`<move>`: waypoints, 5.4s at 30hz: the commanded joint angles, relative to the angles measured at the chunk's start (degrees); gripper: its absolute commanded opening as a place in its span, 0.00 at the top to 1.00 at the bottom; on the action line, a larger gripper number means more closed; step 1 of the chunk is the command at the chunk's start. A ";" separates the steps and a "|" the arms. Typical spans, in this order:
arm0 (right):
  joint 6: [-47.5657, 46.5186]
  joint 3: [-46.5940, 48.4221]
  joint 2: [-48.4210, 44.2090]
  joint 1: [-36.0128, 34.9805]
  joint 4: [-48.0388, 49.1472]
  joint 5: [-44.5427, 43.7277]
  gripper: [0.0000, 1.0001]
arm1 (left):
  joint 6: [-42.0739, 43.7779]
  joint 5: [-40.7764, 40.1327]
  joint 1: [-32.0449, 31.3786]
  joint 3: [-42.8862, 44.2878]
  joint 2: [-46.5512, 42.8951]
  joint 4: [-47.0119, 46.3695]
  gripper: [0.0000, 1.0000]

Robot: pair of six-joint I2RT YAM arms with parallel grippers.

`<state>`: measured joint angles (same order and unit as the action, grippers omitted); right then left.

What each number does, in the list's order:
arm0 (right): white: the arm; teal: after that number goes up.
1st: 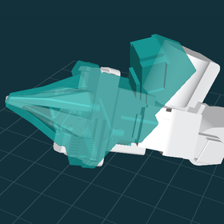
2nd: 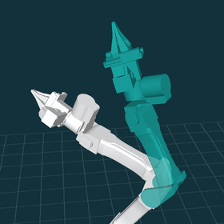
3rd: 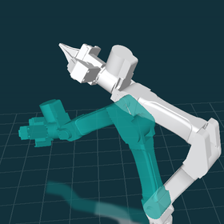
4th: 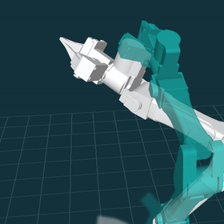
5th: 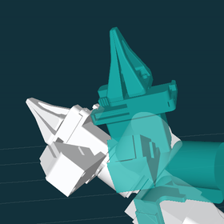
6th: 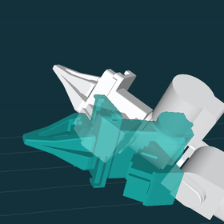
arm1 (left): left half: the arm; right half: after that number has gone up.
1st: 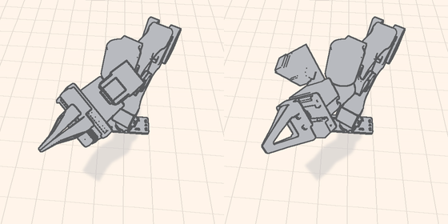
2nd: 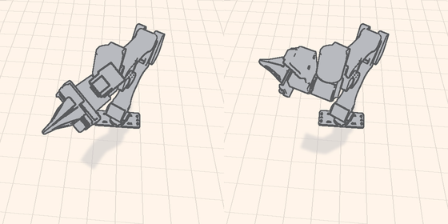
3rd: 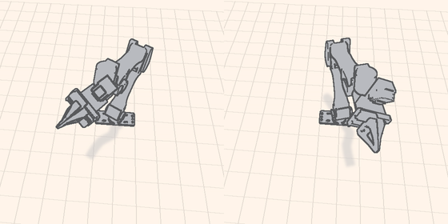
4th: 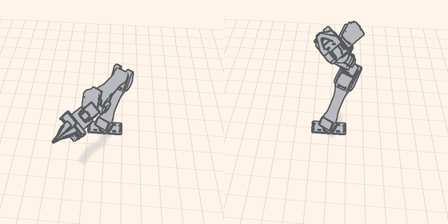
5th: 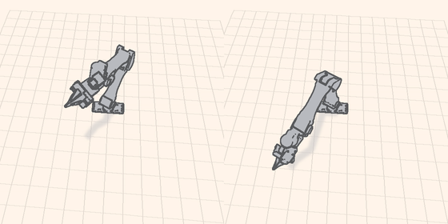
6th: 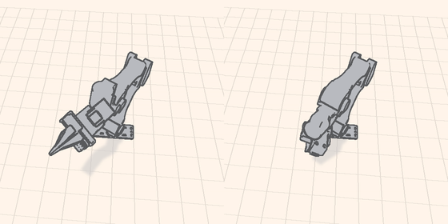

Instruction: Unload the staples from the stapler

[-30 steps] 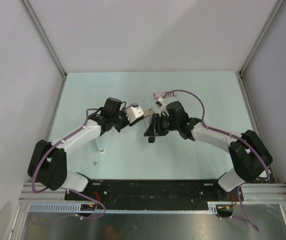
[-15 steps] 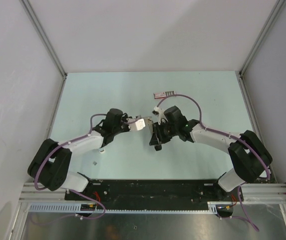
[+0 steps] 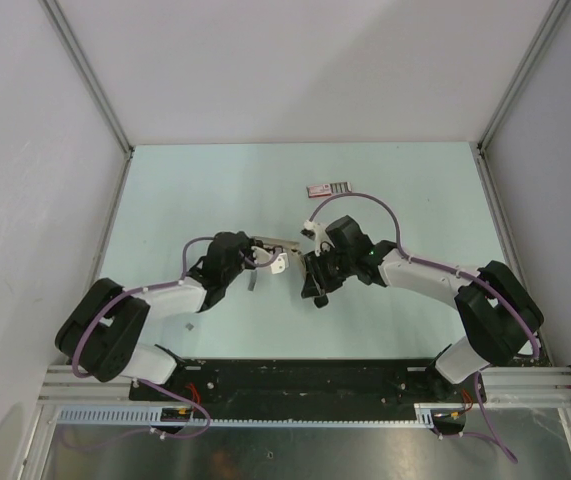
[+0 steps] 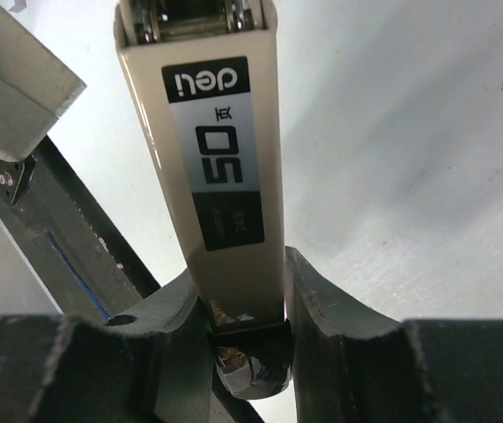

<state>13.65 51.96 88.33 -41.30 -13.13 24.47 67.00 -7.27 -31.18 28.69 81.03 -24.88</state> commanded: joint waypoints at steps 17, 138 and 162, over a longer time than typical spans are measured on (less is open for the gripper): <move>15.19 12.22 -1.74 -0.95 10.90 -17.40 1.00 | -43.97 17.57 -0.17 23.33 -12.73 45.76 0.41; 28.62 19.85 22.82 -0.99 -18.59 -47.37 0.45 | -46.81 34.48 35.50 30.75 -25.94 73.51 0.25; 31.33 14.90 2.87 -7.43 -14.85 -52.65 0.40 | -48.72 27.48 19.14 26.55 -17.08 69.72 0.21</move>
<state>47.79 65.32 95.02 -49.89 -30.17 -25.63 20.36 24.38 -4.93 55.99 60.18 48.01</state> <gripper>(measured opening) 0.593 0.782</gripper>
